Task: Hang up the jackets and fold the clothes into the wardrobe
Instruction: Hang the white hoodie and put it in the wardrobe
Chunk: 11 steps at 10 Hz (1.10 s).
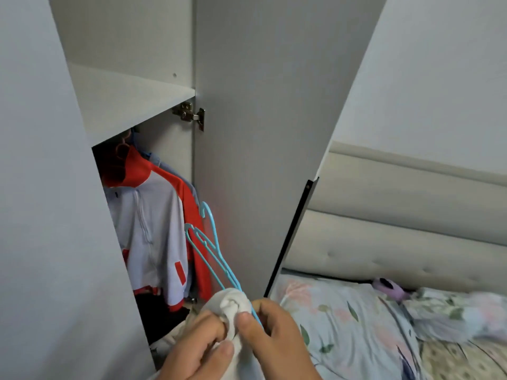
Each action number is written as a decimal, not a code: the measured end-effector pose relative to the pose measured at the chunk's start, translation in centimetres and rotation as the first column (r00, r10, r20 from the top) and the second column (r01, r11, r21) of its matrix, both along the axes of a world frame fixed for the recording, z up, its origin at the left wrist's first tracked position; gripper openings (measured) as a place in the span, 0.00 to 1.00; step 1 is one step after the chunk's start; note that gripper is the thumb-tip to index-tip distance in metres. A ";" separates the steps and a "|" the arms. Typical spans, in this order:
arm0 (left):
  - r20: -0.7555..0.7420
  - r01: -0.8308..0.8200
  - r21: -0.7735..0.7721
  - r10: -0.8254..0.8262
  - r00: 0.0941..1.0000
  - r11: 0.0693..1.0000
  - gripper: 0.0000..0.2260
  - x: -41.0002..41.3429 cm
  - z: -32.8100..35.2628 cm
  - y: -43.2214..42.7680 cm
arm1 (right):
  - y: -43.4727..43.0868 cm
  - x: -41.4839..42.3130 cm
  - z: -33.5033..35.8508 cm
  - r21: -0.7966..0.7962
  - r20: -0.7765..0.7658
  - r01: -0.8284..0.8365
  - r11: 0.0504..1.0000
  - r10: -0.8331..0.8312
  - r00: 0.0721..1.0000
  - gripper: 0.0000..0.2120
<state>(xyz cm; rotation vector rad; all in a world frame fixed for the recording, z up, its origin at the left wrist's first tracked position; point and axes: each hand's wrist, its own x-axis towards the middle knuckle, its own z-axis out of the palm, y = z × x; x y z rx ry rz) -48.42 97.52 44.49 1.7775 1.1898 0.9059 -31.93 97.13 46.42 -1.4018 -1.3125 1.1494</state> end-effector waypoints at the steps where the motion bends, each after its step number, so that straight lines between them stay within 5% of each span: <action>1: 0.090 0.034 0.193 -0.052 0.995 0.981 0.09 0.5 -0.1 -3.8 | -3.3 -0.3 -0.1 -0.056 -0.020 0.103 0.993 -0.104 0.994 0.26; 2: 0.122 -0.063 0.161 0.044 0.992 0.985 0.16 1.7 -0.1 -6.7 | -6.4 -0.2 -0.2 -0.116 -0.052 0.197 0.974 -0.204 0.978 0.24; 4: 0.311 -0.145 0.133 0.098 0.945 0.980 0.08 2.4 1.8 -6.8 | -11.1 2.0 2.1 -0.077 -0.154 0.402 0.912 -0.409 0.899 0.08; 6: 0.303 -0.383 0.142 0.328 0.895 0.913 0.07 4.8 4.4 -1.8 | -13.0 8.9 4.8 -0.047 -0.263 0.520 0.853 -0.512 0.817 0.14; 8: 0.503 -0.214 -0.059 0.214 0.837 0.975 0.09 10.2 5.4 2.2 | -14.1 14.7 5.6 0.013 -0.332 0.558 0.830 -0.523 0.785 0.13; 11: 0.627 0.147 -0.159 -0.015 0.779 0.976 0.15 19.6 7.0 5.3 | -16.5 22.0 6.3 0.041 -0.388 0.791 0.610 -0.720 0.575 0.05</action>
